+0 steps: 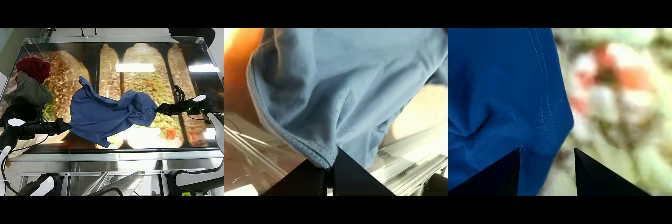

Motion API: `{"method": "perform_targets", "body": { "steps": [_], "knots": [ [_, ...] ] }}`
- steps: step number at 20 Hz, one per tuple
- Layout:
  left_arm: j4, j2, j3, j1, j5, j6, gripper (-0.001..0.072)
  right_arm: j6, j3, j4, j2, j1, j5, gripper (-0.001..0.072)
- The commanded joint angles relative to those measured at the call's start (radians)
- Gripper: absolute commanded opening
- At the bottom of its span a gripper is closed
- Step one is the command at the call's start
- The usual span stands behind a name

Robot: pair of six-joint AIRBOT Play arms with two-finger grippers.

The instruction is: Fold the shirts.

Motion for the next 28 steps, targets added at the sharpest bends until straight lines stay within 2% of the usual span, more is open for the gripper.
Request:
{"method": "perform_targets", "body": {
  "steps": [1, 4, 5, 6, 7, 10, 12, 14, 16, 20, 23, 25, 28],
  "knots": [
    [0.004, 0.001, 0.006, 0.047, -0.016, 0.011, 0.0014, -0.027, 0.002, 0.047, -0.031, 0.039, 0.047, 0.0388],
    [0.003, 0.001, 0.006, 0.047, -0.008, 0.031, 0.0014, -0.038, 0.002, 0.086, -0.051, 0.097, 0.116, 0.0376],
    [0.003, 0.001, 0.006, 0.048, -0.007, 0.031, 0.0014, -0.062, 0.003, 0.088, -0.051, 0.114, 0.136, 0.0260],
    [-0.002, 0.001, 0.008, 0.054, -0.013, 0.031, 0.0014, -0.092, 0.005, 0.108, -0.048, 0.123, 0.172, 0.0074],
    [-0.006, 0.001, 0.020, 0.063, -0.035, 0.031, 0.0014, -0.107, 0.014, 0.140, -0.043, 0.124, 0.220, 0.0025],
    [-0.012, 0.040, 0.132, 0.065, -0.156, 0.026, 0.0014, -0.116, 0.068, 0.239, 0.048, 0.101, 0.365, 0.0024],
    [-0.074, 0.109, 0.257, 0.065, -0.235, 0.011, 0.0014, -0.116, 0.121, 0.358, 0.171, 0.058, 0.436, 0.0024],
    [-0.161, 0.193, 0.421, 0.065, -0.283, 0.011, 0.0014, -0.116, 0.187, 0.554, 0.349, -0.012, 0.456, 0.0024],
    [-0.216, 0.269, 0.617, 0.065, -0.284, 0.010, 0.0014, -0.115, 0.270, 0.658, 0.517, -0.088, 0.444, 0.0024],
    [-0.171, 0.370, 1.033, 0.116, -0.199, -0.033, 0.0014, -0.097, 0.420, 0.658, 0.817, -0.245, 0.338, 0.0024],
    [-0.011, 0.406, 1.280, 0.257, -0.183, -0.080, 0.0013, -0.097, 0.455, 0.579, 0.971, -0.351, 0.203, 0.0024],
    [0.078, 0.397, 1.337, 0.305, -0.212, -0.096, 0.0013, -0.097, 0.457, 0.480, 1.006, -0.361, 0.168, 0.0024],
    [0.075, 0.314, 1.277, 0.198, -0.243, -0.092, 0.0013, -0.071, 0.442, 0.430, 0.958, -0.344, 0.222, 0.0024]
  ]
}}
